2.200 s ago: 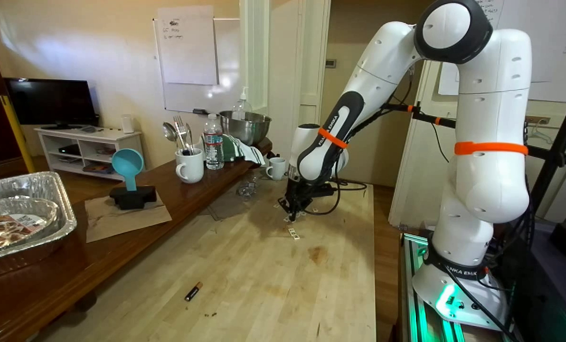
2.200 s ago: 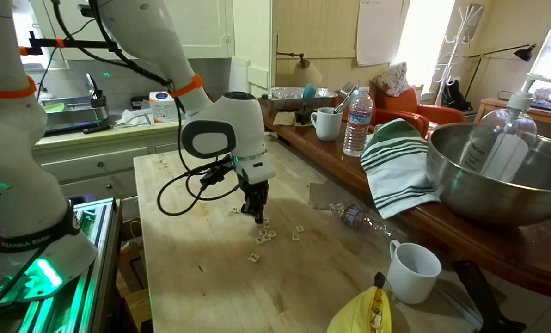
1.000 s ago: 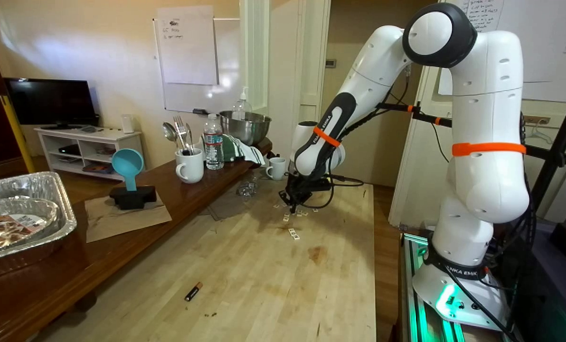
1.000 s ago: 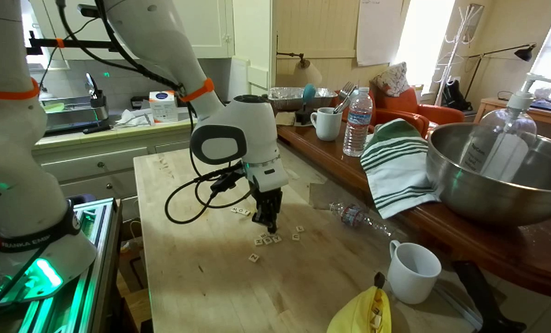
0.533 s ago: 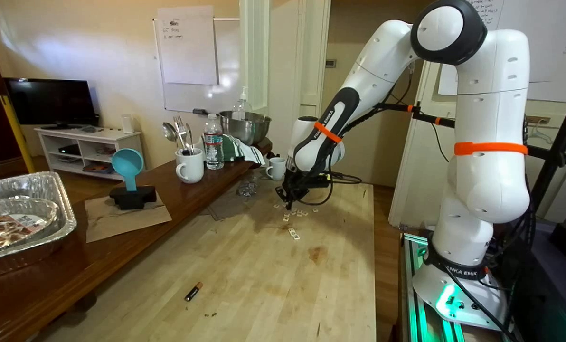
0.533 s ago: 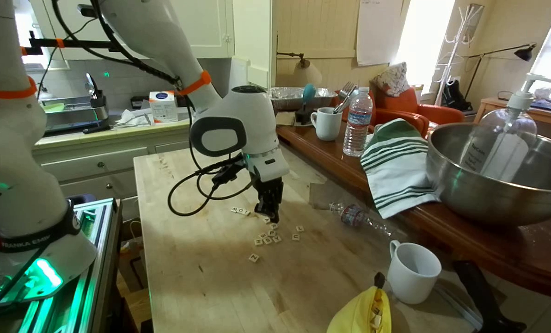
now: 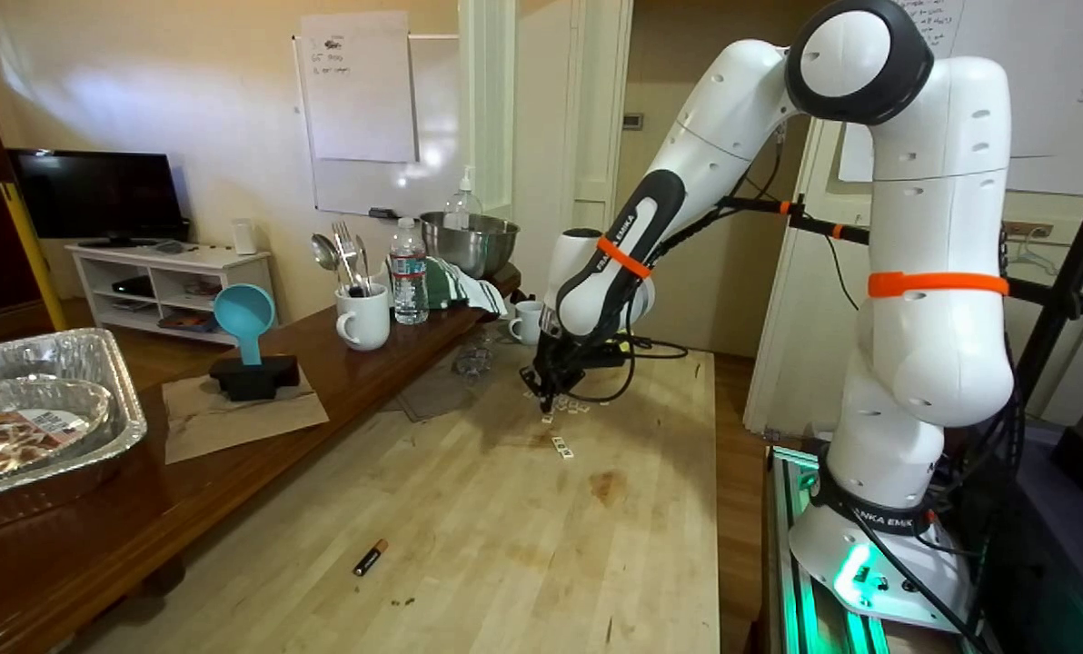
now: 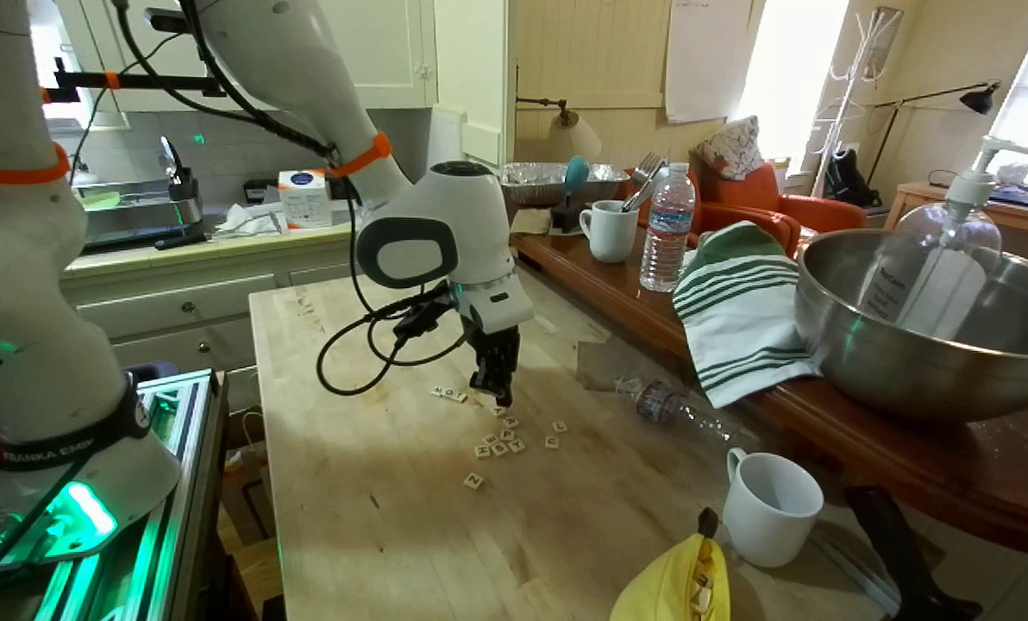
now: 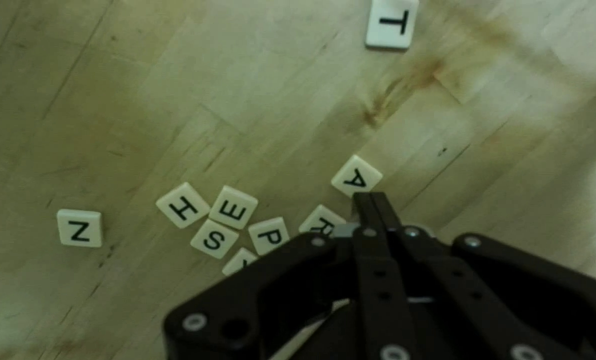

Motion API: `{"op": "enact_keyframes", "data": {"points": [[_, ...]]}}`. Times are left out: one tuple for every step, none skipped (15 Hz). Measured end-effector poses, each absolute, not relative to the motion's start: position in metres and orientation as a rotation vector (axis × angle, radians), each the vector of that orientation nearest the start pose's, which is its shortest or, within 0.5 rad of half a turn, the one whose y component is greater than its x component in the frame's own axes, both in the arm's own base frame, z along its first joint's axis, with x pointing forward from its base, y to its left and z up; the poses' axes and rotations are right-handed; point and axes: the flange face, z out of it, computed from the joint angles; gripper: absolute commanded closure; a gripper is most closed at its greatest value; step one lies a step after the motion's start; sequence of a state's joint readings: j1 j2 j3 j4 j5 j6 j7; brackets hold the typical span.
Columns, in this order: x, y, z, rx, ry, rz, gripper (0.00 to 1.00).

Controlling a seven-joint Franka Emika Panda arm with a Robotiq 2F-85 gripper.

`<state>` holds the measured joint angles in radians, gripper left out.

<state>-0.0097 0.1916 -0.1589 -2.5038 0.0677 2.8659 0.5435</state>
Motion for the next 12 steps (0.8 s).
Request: {"op": "enact_keyframes", "data": {"points": [[0.478, -0.085, 0.225, -2.879, 1.162, -0.26, 1.0], [0.478, -0.085, 0.222, -2.883, 1.16, -0.251, 1.0], [0.477, -0.085, 0.219, -2.885, 1.161, -0.243, 1.0], [0.477, -0.085, 0.217, -2.888, 1.163, -0.235, 1.0], [0.477, -0.086, 0.217, -2.888, 1.163, -0.237, 1.0], [0.478, -0.087, 0.217, -2.887, 1.167, -0.238, 1.0], [0.478, -0.089, 0.217, -2.886, 1.173, -0.24, 1.0], [0.478, -0.092, 0.217, -2.884, 1.182, -0.242, 1.0], [0.478, -0.096, 0.217, -2.882, 1.192, -0.244, 1.0], [0.478, -0.101, 0.217, -2.881, 1.204, -0.247, 1.0], [0.478, -0.106, 0.217, -2.879, 1.216, -0.249, 1.0], [0.478, -0.11, 0.217, -2.877, 1.229, -0.251, 1.0]]}}
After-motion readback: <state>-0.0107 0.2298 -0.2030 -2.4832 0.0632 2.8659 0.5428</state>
